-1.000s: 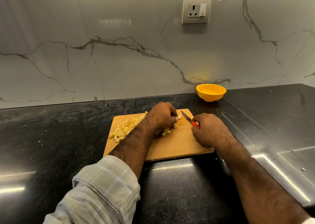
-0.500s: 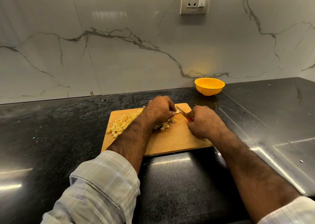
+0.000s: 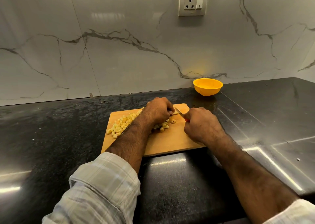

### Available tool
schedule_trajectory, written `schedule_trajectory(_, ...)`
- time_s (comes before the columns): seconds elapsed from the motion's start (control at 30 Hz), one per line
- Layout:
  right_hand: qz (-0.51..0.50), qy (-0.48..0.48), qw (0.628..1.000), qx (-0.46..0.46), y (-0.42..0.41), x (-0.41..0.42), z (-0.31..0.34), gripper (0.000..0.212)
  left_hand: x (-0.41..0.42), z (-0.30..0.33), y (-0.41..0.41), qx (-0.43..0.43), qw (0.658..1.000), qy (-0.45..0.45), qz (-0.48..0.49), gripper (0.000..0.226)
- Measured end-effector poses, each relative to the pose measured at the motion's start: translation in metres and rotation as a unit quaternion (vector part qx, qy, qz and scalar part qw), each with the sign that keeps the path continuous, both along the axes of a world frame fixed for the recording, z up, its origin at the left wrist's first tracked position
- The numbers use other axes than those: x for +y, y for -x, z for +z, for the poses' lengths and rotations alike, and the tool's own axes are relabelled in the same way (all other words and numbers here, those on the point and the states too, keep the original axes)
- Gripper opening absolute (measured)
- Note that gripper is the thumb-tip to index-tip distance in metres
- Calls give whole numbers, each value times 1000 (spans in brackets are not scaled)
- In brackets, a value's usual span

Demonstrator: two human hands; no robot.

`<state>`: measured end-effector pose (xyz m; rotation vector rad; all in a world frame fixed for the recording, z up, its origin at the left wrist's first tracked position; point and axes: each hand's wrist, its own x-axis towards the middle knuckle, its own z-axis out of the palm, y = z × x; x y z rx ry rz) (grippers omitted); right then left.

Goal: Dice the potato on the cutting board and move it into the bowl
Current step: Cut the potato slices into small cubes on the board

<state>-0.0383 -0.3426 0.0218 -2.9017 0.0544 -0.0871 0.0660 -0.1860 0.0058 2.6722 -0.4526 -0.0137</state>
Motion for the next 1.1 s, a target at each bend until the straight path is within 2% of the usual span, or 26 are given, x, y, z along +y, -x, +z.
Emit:
schedule_trajectory(0.2, 2, 2, 1000, -6, -10, 10, 0, 40, -3, 0, 2, -22, 999, -36, 8, 23)
schedule_trajectory(0.4, 1, -16, 996, -88, 0, 4, -1, 41, 1, 0, 6, -68, 996, -46, 24, 18)
schedule_trajectory(0.53, 0, -2, 1000, -31, 4, 9, -2, 39, 1, 1, 8, -68, 996, -57, 21, 16)
schedule_trajectory(0.7, 13, 22, 1000, -5, -4, 18, 1, 39, 2, 6, 12, -45, 997, -64, 20, 19)
schedule_trajectory(0.83, 9, 6, 999, -51, -2, 15, -3, 32, 6, 10, 17, -51, 997, -58, 20, 19)
schedule_trajectory(0.93, 13, -7, 995, -102, 5, 8, -2, 37, 12, 11, 18, -63, 996, -57, 34, 15)
schedule_trajectory(1.1, 20, 5, 999, -37, 9, 13, -1, 34, 11, 12, 17, -55, 995, -70, 45, 14)
